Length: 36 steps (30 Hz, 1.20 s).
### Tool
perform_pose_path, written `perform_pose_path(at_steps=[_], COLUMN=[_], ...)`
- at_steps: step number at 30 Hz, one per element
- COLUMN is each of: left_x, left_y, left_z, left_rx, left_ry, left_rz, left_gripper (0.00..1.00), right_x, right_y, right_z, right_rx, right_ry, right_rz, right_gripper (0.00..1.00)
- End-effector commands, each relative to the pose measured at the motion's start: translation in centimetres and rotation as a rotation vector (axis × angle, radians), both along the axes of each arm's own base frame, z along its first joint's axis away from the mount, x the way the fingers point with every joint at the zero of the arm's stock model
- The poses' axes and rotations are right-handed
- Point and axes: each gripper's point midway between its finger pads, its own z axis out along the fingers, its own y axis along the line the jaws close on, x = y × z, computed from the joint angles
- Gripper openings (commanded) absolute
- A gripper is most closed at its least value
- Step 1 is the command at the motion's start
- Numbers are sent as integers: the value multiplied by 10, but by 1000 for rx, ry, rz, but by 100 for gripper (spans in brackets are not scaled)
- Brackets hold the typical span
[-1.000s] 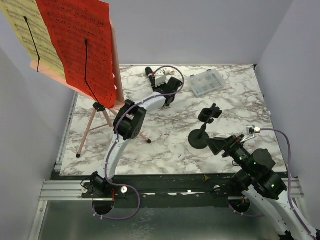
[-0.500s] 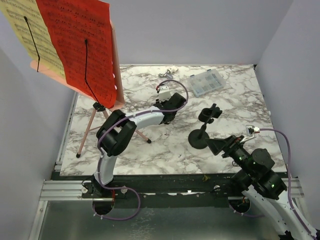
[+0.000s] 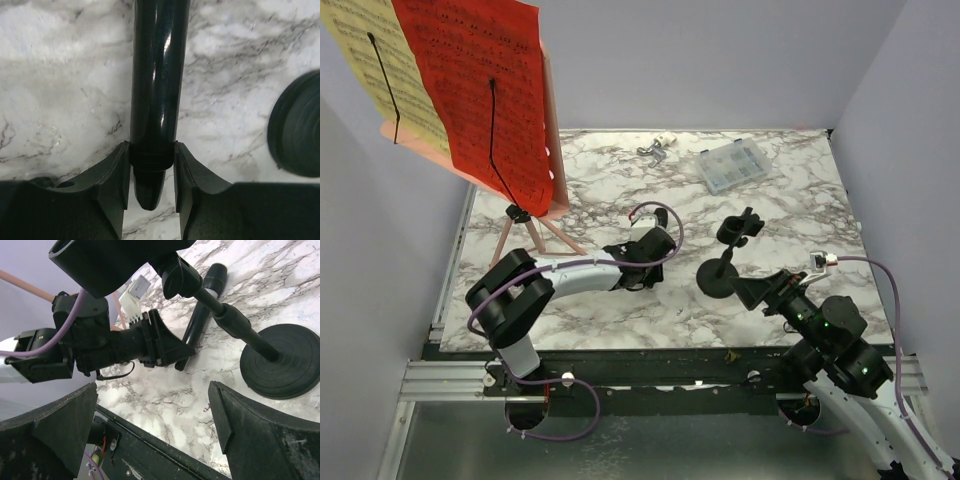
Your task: Set up the instrument practice props
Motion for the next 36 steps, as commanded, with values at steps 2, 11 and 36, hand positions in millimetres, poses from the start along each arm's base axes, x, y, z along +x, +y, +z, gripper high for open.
perform_pose_path(at_steps=[2, 11, 36], left_x=[-34, -34, 48], left_y=[5, -5, -24], left_z=[0, 10, -44], left_rx=[-81, -114, 81], left_ry=[60, 45, 110], left_rz=[-96, -150, -289], left_gripper=[0, 53, 38], right_x=[1, 1, -1], right_y=[-1, 1, -1], right_z=[0, 1, 2], right_rx=[-7, -20, -3], right_ry=[6, 5, 0], right_rz=[-7, 5, 1], right_gripper=[100, 100, 100])
